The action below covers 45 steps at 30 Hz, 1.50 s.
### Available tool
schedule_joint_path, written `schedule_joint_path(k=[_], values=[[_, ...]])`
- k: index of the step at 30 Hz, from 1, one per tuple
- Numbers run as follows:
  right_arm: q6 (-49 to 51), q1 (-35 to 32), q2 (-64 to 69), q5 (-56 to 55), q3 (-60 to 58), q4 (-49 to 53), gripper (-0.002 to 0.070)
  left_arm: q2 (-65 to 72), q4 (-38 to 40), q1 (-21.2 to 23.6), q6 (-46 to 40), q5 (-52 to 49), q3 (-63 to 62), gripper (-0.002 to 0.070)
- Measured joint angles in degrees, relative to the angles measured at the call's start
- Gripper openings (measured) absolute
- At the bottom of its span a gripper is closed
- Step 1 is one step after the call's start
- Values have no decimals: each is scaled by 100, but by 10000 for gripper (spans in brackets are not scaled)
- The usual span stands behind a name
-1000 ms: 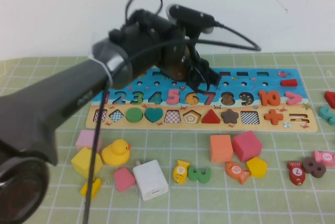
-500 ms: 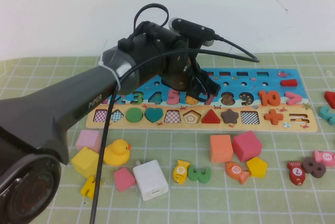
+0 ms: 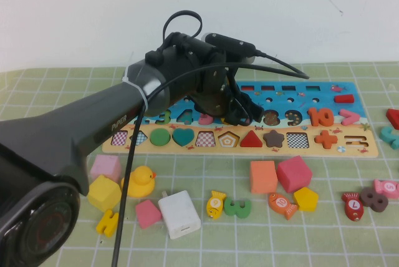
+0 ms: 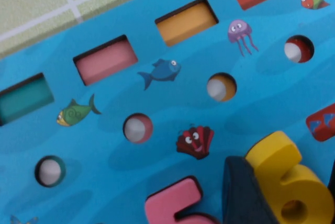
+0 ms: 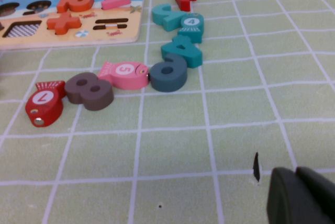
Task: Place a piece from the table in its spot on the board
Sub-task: Place the "number 6" into the hole of the number 6
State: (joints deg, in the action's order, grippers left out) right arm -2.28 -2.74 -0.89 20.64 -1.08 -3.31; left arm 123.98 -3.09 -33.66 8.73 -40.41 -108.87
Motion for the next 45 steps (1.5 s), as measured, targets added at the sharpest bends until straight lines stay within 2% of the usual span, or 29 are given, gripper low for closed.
schedule_joint_path(k=[21,28,34,36,39,45], values=[[0,0,0,0,0,0,-3,13,101,0,167,-135,-55,291],[0,0,0,0,0,0,-3,23,14,-8,215,-124,-87,447],[0,0,0,0,0,0,-3,74,-31,-8,215,-296,-674,459],[0,0,0,0,0,0,-3,74,-31,-8,215,-350,-886,439],[0,0,0,0,0,0,-3,64,26,-8,215,-436,-1065,363],[0,0,0,0,0,0,-3,134,309,-8,215,-775,-1067,90]])
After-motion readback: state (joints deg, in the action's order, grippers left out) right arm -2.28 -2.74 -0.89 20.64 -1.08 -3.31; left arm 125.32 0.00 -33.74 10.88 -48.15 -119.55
